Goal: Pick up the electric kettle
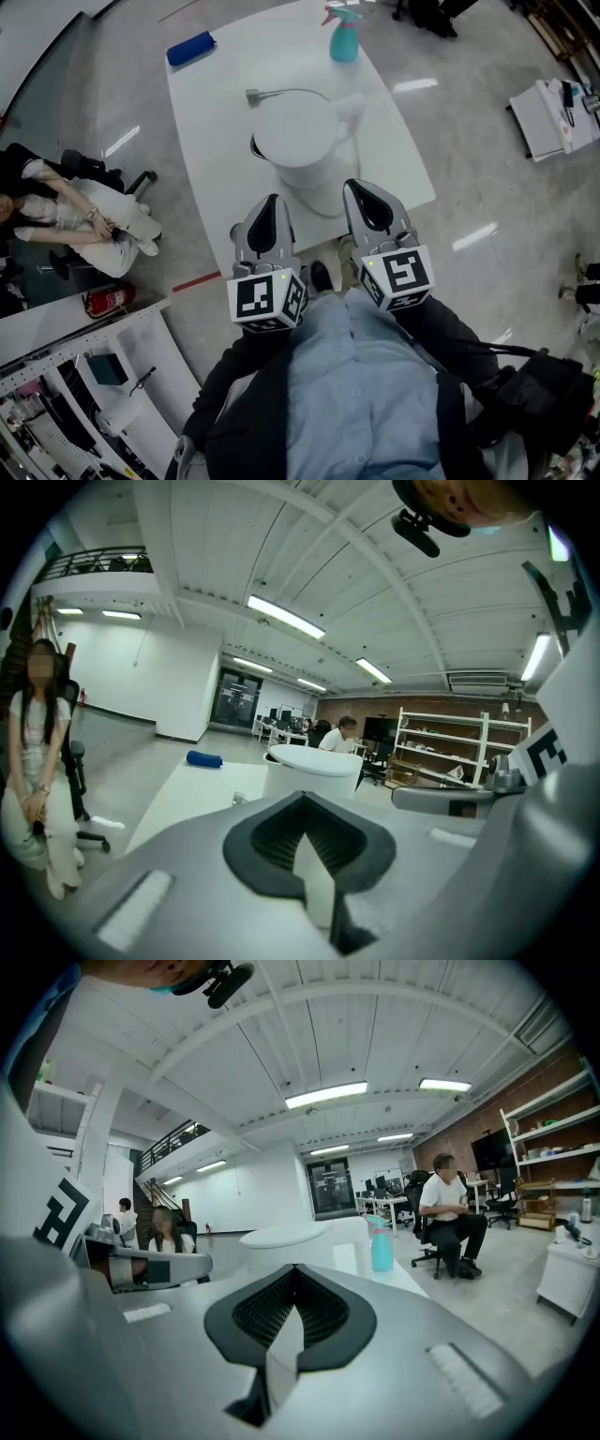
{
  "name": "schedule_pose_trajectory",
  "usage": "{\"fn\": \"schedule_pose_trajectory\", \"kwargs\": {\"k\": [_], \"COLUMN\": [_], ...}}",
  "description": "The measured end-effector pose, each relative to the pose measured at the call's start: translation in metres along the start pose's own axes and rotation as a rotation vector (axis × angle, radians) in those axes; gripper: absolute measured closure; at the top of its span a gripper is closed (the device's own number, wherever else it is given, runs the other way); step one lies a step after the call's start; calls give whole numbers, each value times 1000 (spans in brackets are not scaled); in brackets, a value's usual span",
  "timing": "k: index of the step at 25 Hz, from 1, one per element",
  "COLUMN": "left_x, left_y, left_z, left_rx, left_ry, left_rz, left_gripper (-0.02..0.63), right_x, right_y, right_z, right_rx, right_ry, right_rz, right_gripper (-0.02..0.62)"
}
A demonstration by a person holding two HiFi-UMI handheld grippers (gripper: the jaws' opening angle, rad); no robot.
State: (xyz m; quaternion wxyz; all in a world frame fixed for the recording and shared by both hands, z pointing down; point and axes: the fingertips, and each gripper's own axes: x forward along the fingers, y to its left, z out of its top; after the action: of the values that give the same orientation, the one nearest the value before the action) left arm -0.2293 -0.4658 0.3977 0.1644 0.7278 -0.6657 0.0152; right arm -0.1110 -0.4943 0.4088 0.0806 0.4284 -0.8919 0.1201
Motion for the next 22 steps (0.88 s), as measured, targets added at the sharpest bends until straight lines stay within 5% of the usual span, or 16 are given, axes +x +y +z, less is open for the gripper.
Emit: {"fn": "schedule_pose_trajectory", "kwargs": {"k": [15,22], "left_x": [56,85], "left_y": [63,86], "left_z": [-33,-38], "left_rx": [-87,-104], "left_ry": [50,65], "left_rz": [217,313], "left_gripper": [603,603], "right_x": [65,99], "right_y": [-69,-107], "right_z": [-37,-52], "right_rx": [61,85], "right_ry": [89,137], "right_rz": [-65,-97], "right_gripper": [567,415]}}
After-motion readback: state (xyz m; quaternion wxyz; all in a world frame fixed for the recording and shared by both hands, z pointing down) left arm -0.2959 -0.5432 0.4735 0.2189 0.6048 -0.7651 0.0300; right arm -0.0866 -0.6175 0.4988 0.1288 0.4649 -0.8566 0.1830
